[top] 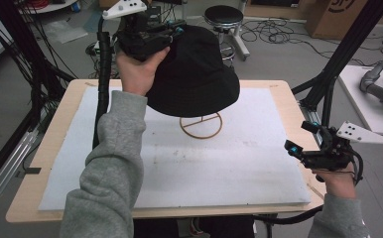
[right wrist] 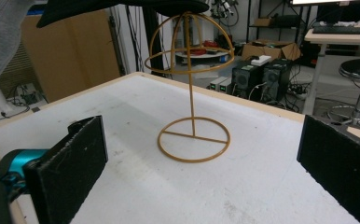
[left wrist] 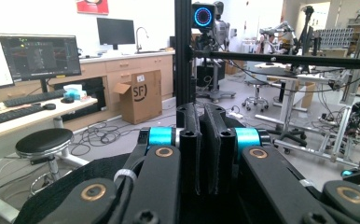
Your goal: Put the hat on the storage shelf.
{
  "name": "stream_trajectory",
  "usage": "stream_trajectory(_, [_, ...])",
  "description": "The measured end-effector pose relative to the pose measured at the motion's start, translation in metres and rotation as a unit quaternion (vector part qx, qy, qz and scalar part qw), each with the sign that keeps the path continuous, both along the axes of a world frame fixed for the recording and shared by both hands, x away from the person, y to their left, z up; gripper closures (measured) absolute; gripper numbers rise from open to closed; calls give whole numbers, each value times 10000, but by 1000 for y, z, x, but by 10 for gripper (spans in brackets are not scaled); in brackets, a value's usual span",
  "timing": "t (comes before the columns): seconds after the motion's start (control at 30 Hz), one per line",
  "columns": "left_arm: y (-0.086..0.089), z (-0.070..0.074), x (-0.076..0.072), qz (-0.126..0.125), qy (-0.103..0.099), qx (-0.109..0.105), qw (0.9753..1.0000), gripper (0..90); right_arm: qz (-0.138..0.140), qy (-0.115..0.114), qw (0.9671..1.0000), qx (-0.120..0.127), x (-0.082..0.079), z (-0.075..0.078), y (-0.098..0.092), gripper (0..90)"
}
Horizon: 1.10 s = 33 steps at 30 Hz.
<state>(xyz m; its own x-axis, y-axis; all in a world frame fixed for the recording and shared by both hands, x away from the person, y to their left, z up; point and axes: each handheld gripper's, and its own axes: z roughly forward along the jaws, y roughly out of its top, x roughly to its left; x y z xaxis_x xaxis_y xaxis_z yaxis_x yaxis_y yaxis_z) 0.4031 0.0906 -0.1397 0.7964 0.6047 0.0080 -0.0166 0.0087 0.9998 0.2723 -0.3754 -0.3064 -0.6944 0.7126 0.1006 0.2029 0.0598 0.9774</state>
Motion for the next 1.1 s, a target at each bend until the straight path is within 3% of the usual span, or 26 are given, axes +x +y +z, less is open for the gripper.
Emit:
stream_trajectory(0.4, [-27, -13, 28, -175, 115, 101, 9997, 846, -248, 163, 9995, -58, -14, -6, -17, 12])
stream_trajectory(0.73, [-46, -31, 52, -242, 326, 181, 9990, 846, -443, 236, 9987, -103, -29, -10, -32, 12])
stream_trajectory(1.1, [-56, -54, 69, -258, 554, 239, 9978, 846, -545, 331, 9979, -117, -35, -14, -39, 11])
